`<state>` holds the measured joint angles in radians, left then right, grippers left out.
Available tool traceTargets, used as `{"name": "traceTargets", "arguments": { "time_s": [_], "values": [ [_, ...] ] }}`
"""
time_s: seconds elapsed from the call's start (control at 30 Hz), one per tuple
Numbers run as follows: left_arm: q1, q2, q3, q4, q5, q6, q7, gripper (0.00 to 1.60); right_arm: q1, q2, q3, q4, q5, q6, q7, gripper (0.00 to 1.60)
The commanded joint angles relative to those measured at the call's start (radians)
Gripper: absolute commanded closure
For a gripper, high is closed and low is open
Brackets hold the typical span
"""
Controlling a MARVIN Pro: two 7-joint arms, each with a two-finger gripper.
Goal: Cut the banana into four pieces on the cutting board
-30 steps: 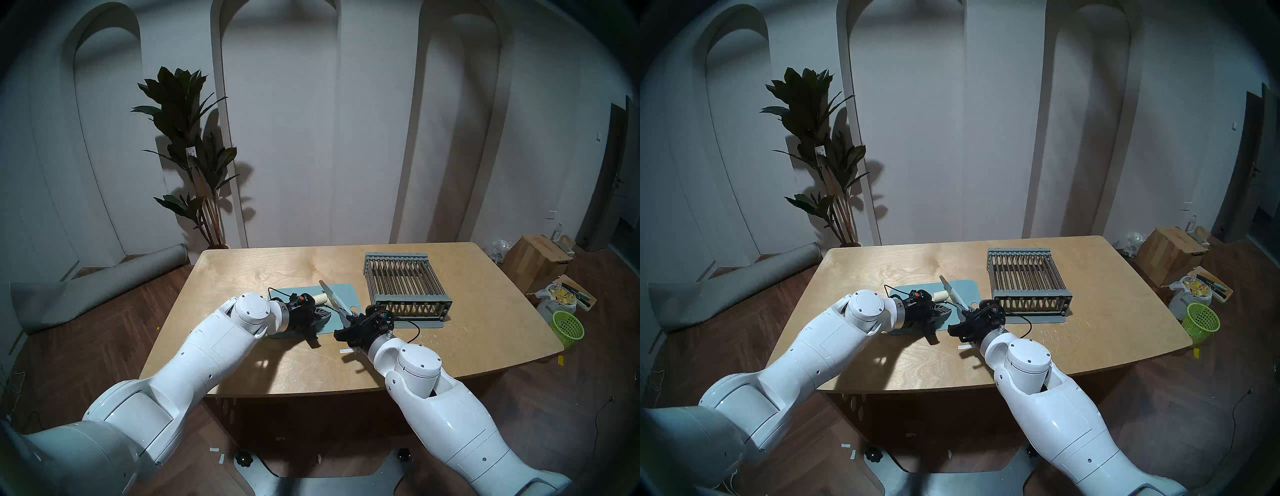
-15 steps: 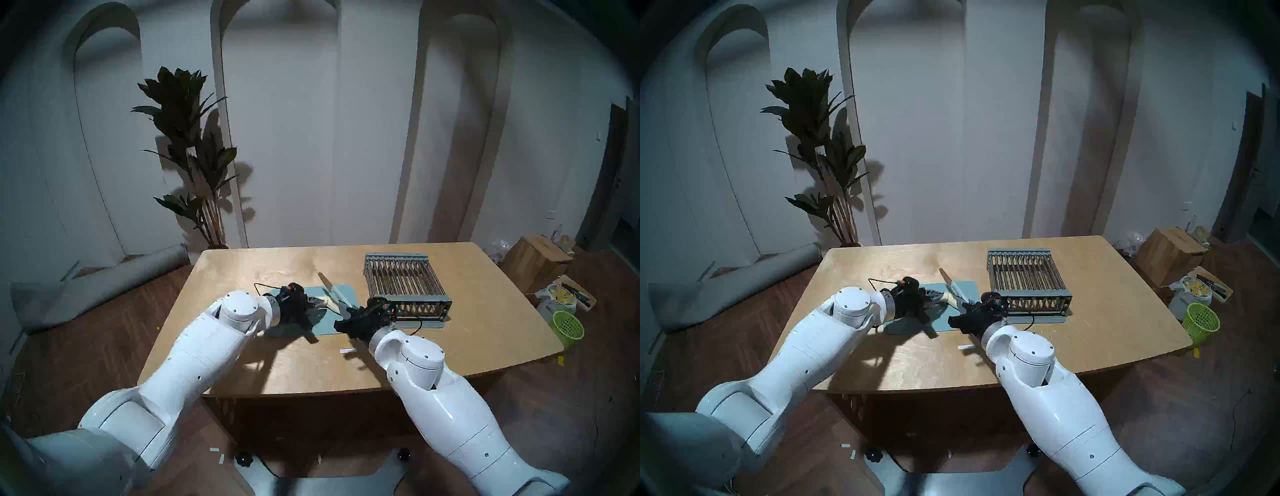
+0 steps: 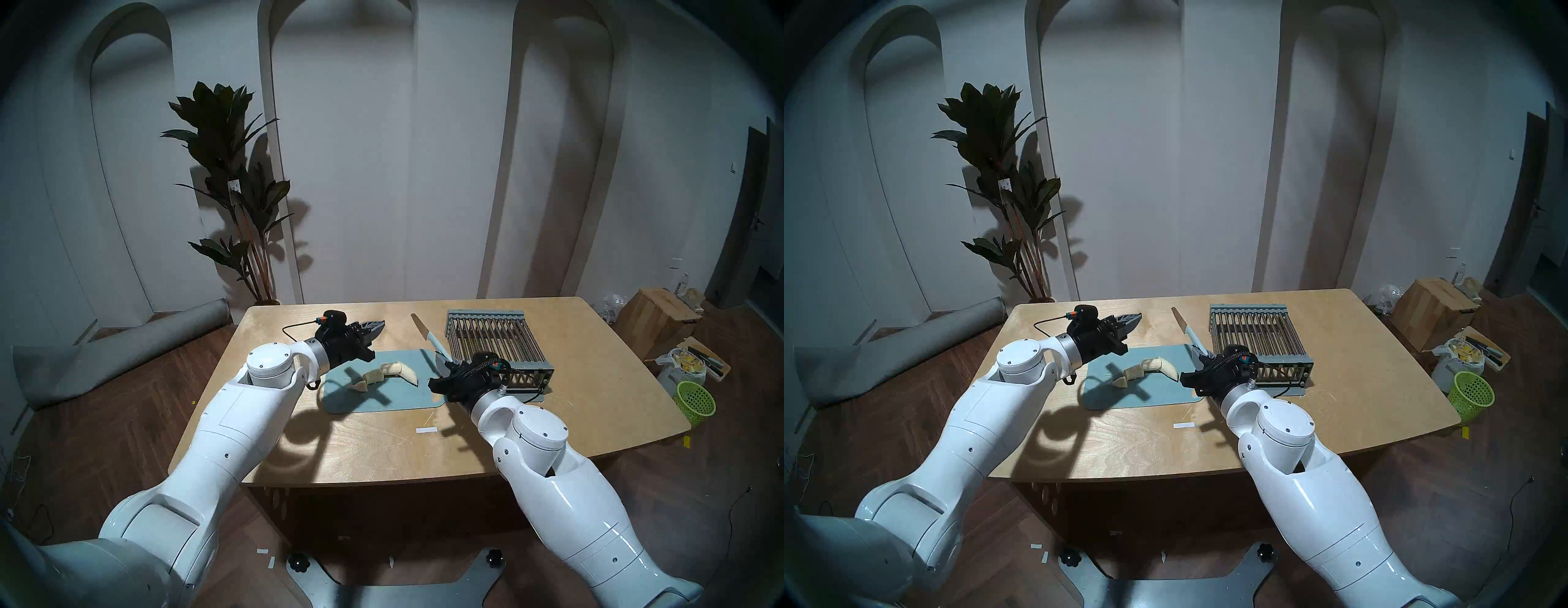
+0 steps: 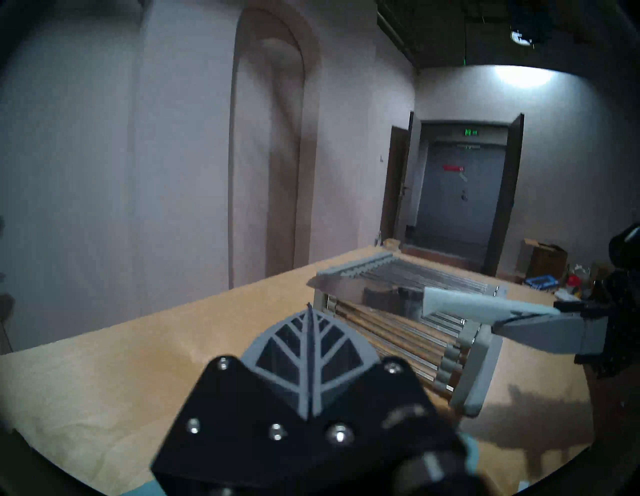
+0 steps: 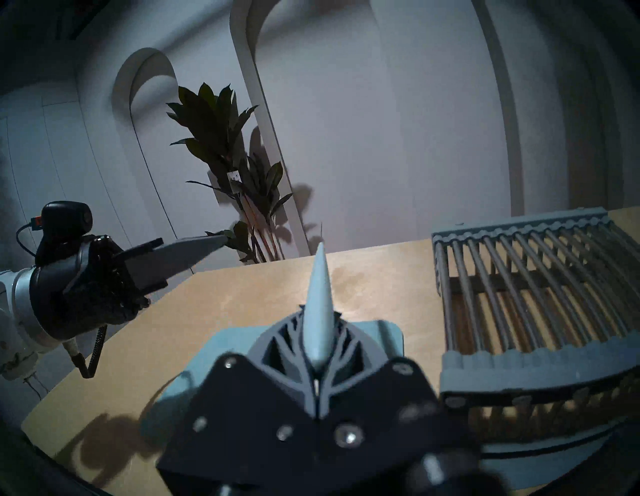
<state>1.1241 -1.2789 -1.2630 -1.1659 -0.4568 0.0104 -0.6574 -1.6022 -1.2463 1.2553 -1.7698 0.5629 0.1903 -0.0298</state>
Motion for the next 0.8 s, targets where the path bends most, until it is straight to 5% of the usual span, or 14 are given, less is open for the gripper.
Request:
{"name": "traceTargets", "arguments": {
  "time_s": [0.0,0.37,0.77],
  "values": [
    [-0.016,0.001,-0.072,-0.113,-0.012,-0.055,0.074,1.60,-0.006,0.014,0.017,-0.082,-0.009,-0.020,-0.001,1.60],
    [0.068,0.055,-0.155,-0.209,0.078,-0.064,0.295,1.60,-0.026,0.063,0.058,-0.222,-0.040,-0.018,-0.023,1.60],
    [0.152,0.037,-0.215,-0.241,0.184,-0.052,0.532,1.60,-0.076,0.154,0.139,-0.372,-0.094,0.012,-0.058,1.60]
  ]
}}
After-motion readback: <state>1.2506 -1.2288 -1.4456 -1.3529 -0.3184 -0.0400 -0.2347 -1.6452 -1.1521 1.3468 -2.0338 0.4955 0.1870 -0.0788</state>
